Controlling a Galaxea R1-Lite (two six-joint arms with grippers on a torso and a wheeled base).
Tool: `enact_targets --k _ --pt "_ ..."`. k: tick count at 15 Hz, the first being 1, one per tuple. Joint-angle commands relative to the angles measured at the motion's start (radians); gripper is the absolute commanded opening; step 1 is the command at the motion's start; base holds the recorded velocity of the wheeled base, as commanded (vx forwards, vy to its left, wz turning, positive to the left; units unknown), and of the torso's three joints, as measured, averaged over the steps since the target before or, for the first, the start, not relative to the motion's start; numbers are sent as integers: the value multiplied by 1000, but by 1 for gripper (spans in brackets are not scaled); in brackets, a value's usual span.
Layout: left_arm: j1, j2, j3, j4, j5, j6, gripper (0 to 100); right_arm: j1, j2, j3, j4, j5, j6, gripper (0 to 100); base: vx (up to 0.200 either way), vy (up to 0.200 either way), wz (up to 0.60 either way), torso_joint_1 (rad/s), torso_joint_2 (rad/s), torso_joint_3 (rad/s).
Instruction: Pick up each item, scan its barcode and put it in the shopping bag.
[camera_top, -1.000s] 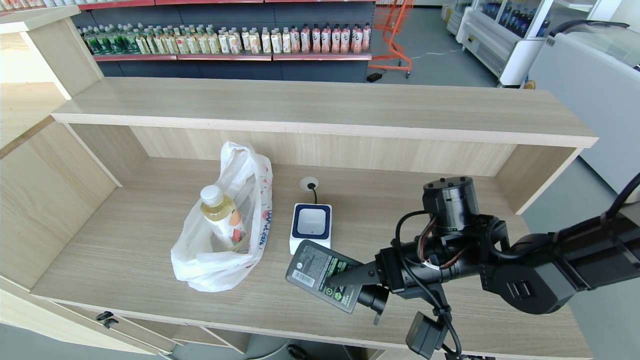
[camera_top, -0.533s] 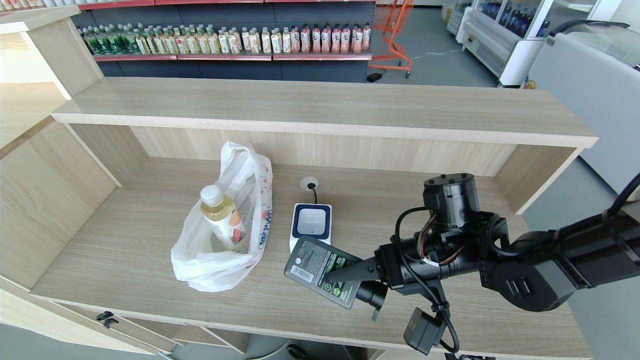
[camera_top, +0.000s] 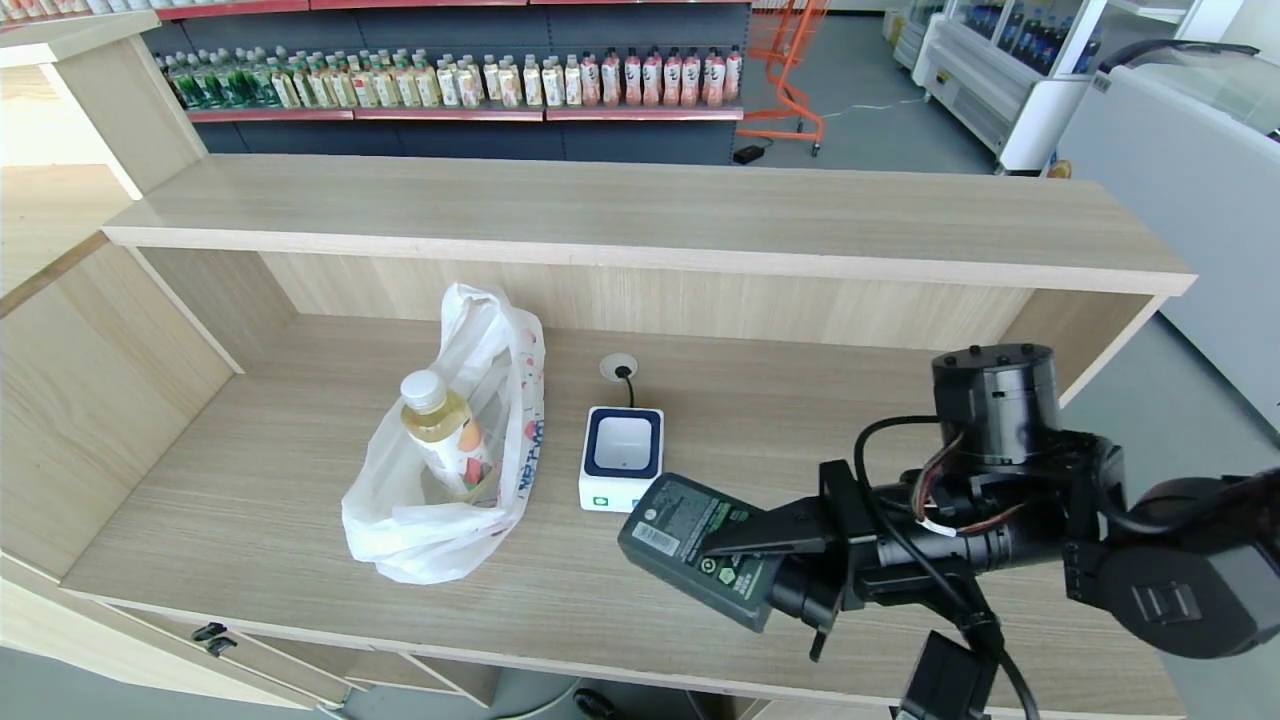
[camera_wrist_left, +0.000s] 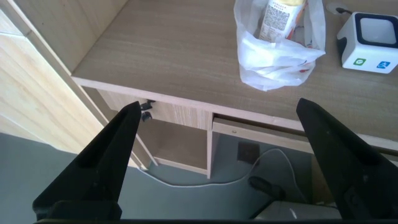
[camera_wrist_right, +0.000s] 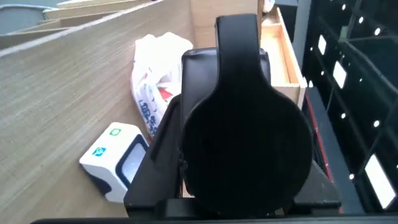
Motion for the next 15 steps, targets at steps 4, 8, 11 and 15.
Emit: enact_targets --k 4,8,11,15 --pt "0 0 0 0 0 0 100 -437 -361 209 46 42 587 0 0 0 0 0 0 0" --pt "0 0 0 0 0 0 100 -521 -512 182 141 -89 1557 0 0 0 0 0 0 0" --pt "0 1 0 0 0 0 100 -455 -505 162 121 -389 2262 0 0 0 0 0 0 0" --pt "0 1 0 0 0 0 100 -412 -507 162 123 -484 2738 0 0 0 0 0 0 0"
